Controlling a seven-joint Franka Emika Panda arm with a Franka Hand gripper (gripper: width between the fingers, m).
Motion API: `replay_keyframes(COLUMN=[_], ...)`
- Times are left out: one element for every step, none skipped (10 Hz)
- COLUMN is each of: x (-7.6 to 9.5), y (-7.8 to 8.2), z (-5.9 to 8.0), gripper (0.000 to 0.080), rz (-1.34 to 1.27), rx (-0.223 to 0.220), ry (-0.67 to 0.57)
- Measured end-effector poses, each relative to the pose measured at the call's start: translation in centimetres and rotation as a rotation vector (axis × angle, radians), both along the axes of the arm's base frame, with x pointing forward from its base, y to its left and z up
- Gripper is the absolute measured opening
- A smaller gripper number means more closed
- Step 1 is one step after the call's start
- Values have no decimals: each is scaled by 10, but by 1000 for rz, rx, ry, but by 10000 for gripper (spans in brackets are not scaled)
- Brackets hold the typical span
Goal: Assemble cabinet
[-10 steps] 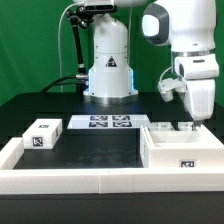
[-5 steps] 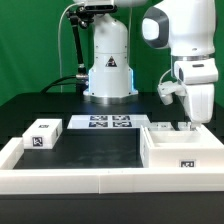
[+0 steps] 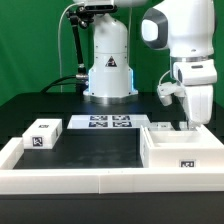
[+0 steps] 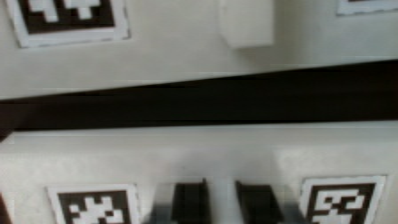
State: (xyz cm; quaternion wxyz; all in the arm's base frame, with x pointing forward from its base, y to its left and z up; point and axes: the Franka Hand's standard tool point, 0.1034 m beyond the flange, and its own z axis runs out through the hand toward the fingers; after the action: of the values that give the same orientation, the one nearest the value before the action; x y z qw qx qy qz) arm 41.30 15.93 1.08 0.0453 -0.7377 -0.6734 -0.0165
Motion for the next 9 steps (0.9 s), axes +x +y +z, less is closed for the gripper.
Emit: replay_keyframes(x=[0,0,0,0,0,2,3,2,5], y=[0,0,0,0,-1,-2,-4,-7,-12], z=[0,0,0,0,2,9,17,22,25], gripper=[69,69,69,69,69,69,70,70,70], rz=[0,0,0,0,0,2,3,4,1], rx=[0,0,0,0,-2,-7,-11,-18,-21], ry=[0,0,0,0,-1,-10,-22,-21,-28])
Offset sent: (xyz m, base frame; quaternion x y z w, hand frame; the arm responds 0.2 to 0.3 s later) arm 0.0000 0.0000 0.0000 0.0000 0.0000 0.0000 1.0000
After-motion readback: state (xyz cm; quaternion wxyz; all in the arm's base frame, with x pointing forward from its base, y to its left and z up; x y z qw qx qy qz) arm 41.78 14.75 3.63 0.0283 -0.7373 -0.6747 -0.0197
